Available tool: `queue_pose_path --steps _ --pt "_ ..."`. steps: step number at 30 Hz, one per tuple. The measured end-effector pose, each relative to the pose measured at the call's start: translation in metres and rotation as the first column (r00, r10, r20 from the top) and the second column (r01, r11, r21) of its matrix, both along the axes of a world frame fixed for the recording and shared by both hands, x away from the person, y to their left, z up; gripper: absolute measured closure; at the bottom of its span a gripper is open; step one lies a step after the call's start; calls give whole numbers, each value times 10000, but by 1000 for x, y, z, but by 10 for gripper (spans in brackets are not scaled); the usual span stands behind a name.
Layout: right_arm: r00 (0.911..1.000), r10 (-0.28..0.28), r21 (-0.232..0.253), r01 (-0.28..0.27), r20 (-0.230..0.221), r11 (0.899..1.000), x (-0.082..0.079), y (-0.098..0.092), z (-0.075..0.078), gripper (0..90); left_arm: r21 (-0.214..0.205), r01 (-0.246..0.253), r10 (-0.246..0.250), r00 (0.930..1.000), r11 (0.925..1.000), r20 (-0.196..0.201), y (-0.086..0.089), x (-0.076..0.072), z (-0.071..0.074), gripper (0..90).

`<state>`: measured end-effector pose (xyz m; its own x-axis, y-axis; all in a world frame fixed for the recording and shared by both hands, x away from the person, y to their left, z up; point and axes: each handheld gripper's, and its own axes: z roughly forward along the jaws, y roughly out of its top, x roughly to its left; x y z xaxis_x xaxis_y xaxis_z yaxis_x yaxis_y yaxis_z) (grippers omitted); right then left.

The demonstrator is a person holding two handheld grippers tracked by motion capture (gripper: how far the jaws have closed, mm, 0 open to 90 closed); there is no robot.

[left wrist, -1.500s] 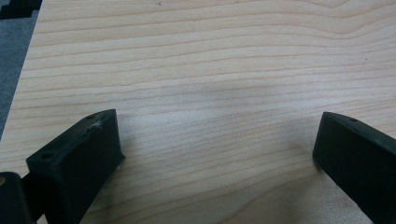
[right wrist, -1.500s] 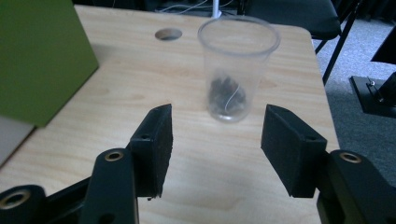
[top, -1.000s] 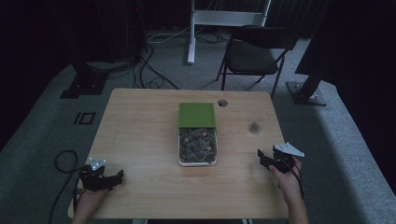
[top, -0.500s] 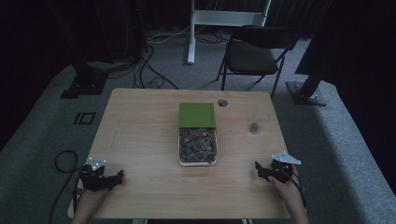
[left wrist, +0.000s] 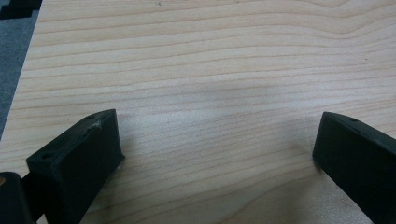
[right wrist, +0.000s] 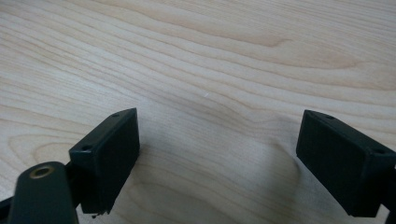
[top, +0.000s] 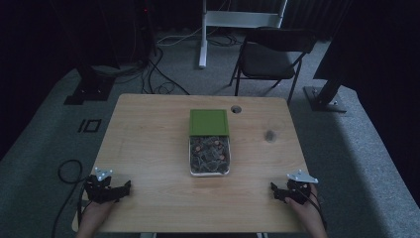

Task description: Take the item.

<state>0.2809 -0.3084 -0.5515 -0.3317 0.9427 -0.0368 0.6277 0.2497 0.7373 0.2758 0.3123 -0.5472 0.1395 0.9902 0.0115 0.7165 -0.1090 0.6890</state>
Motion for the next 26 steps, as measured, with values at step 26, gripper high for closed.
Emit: queue_pose_path --steps 26 --pt "9995 -34 416 47 -316 9991 0 -4 -1 128 -8 -428 428 9991 9991 6 -3 1 0 17"
